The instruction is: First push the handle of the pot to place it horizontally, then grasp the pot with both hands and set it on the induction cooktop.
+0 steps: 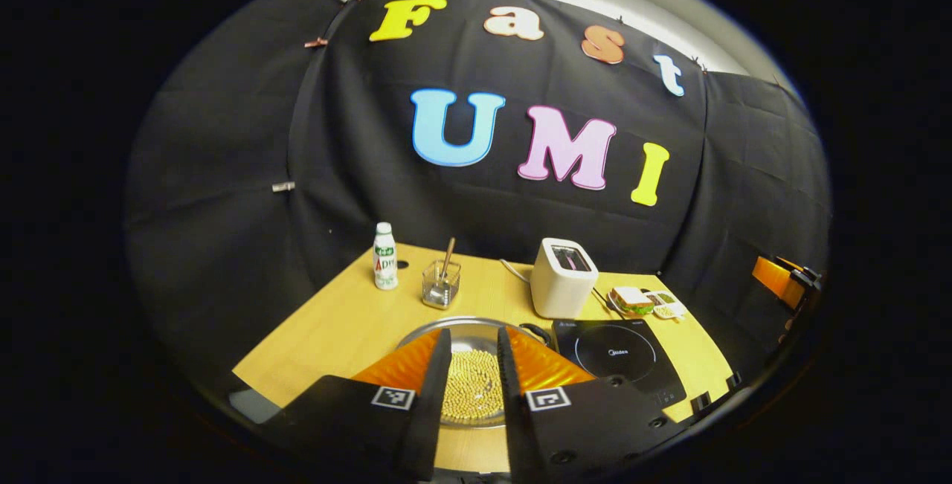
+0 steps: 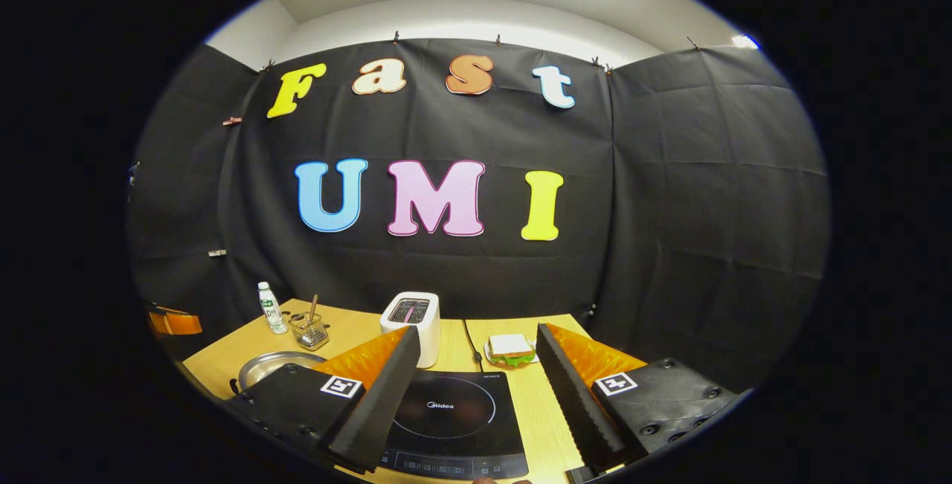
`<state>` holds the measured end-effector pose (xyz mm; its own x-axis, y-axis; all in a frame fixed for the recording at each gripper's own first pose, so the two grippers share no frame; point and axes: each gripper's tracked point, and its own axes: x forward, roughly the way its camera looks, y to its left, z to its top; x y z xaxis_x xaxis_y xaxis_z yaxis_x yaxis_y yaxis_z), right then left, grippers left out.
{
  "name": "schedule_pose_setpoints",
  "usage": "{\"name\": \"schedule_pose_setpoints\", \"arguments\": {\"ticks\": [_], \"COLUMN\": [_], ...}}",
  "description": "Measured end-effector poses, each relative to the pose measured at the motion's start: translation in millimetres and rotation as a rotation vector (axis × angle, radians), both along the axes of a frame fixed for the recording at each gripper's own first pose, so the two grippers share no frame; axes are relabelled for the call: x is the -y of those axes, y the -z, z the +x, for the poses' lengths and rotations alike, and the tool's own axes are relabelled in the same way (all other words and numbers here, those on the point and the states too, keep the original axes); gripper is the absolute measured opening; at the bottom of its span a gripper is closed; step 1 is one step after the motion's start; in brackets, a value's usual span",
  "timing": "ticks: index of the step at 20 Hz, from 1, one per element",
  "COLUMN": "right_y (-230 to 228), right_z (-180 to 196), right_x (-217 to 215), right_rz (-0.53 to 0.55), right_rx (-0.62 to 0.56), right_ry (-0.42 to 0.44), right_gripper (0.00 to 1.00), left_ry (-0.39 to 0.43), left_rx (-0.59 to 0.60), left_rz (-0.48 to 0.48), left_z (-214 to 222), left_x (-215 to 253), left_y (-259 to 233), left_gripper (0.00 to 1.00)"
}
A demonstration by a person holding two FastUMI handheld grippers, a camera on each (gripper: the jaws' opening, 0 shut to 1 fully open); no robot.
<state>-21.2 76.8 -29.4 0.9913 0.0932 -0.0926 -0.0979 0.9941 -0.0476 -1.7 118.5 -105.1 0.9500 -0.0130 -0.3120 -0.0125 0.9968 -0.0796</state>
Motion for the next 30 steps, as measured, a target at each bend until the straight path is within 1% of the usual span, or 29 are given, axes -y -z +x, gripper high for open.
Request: {"name": "schedule_pose_setpoints", "arguments": {"ticks": [1, 2, 3, 4, 5, 8, 9, 11, 13, 14, 17, 21, 24, 27, 30], "right_y": [2, 4, 4, 5, 7, 13, 15, 18, 17, 17, 20, 21, 29, 36, 41], "right_z": [-3, -5, -8, -9, -10, -13, -13, -14, -18, -19, -22, -19, -19, -20, -24], "right_x": [-3, -7, -10, -12, -14, -20, -22, -28, -36, -39, -44, -46, -46, -46, -44], "right_rz": [-0.004, -0.002, 0.005, 0.012, 0.014, 0.001, 0.0, 0.0, 0.009, 0.013, 0.013, 0.02, 0.026, 0.019, 0.006], "right_rx": [-0.005, -0.012, -0.014, -0.015, -0.017, -0.021, -0.026, -0.034, -0.031, -0.029, -0.043, -0.049, -0.072, -0.09, -0.099], "right_ry": [0.0, -0.004, -0.004, -0.003, -0.002, 0.001, 0.001, -0.006, -0.025, -0.033, -0.041, -0.026, -0.012, -0.009, -0.011], "right_gripper": [0.97, 0.98, 0.98, 0.98, 0.98, 0.98, 0.98, 0.98, 0.98, 0.96, 0.98, 0.98, 0.98, 0.98, 0.98], "left_ry": [-0.01, -0.007, -0.005, -0.006, -0.002, 0.014, 0.006, -0.021, -0.014, 0.007, 0.087, 0.214, 0.285, 0.336, 0.374], "left_rx": [-0.026, -0.051, -0.063, -0.077, -0.096, -0.148, -0.164, -0.202, -0.239, -0.256, -0.323, -0.405, -0.458, -0.519, -0.594], "left_rz": [-0.01, -0.022, -0.034, -0.043, -0.05, -0.061, -0.057, -0.04, -0.02, -0.029, -0.058, -0.019, 0.008, 0.018, 0.074], "left_z": [0, -1, -4, -5, -6, -10, -12, -15, -20, -23, -29, -36, -40, -38, -37], "left_x": [-8, -13, -17, -24, -28, -39, -45, -58, -63, -62, -50, -34, -25, -19, -22], "left_y": [10, 18, 25, 31, 39, 58, 66, 81, 94, 100, 124, 148, 165, 185, 204], "left_gripper": [0.33, 0.32, 0.22, 0.32, 0.22, 0.18, 0.16, 0.05, 0.05, 0.05, 0.05, 0.05, 0.05, 0.05, 0.05]}}
